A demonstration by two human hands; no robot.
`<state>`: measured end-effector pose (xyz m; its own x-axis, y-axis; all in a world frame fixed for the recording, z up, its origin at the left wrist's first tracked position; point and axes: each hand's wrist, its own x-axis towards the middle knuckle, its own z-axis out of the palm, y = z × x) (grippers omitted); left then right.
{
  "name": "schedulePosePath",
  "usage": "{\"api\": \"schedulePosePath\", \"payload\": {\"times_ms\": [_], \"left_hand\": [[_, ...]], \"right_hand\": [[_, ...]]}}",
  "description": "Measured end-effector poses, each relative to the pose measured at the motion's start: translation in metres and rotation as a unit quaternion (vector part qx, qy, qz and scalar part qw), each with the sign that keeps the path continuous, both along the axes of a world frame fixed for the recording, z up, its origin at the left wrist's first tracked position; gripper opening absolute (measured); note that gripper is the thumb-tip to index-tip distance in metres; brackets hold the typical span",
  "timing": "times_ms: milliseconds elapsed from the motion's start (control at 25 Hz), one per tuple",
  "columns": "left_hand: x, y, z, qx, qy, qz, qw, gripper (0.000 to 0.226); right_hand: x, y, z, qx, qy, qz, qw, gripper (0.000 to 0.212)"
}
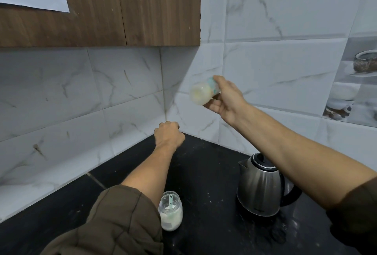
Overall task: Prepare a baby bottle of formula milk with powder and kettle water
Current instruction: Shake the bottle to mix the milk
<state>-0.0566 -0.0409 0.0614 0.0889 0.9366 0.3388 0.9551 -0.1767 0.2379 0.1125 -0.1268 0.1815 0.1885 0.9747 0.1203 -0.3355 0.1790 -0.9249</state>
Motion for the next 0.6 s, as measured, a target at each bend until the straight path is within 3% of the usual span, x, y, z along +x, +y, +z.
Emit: {"api": "schedulePosePath", "payload": {"times_ms": [160, 240, 320, 400, 520, 600], "left_hand": [[-0.001, -0.002, 0.005, 0.004, -0.021, 0.011, 1.000, 0.031], [-0.001, -0.002, 0.005, 0.004, -0.022, 0.007, 1.000, 0.035], [-0.004, -0.003, 0.003, -0.001, -0.017, 0.005, 1.000, 0.041], [-0.006, -0.003, 0.001, -0.007, -0.013, 0.010, 1.000, 0.039], [-0.004, -0.003, -0.003, -0.012, -0.017, 0.009, 1.000, 0.031], [-0.002, -0.005, 0.000, -0.010, -0.023, 0.013, 1.000, 0.025]], "right_hand": [[-0.008, -0.016, -0.008, 0.043, -0.180, 0.156, 0.970, 0.025], [-0.007, -0.015, -0.006, 0.061, -0.133, 0.105, 0.984, 0.033], [-0.004, -0.007, 0.002, 0.032, -0.023, 0.007, 0.999, 0.043], [-0.001, -0.003, 0.004, 0.000, 0.025, -0.026, 0.999, 0.040], [-0.006, -0.016, -0.006, -0.024, -0.104, 0.101, 0.989, 0.030], [-0.009, -0.021, -0.015, -0.001, -0.184, 0.170, 0.968, 0.034]]}}
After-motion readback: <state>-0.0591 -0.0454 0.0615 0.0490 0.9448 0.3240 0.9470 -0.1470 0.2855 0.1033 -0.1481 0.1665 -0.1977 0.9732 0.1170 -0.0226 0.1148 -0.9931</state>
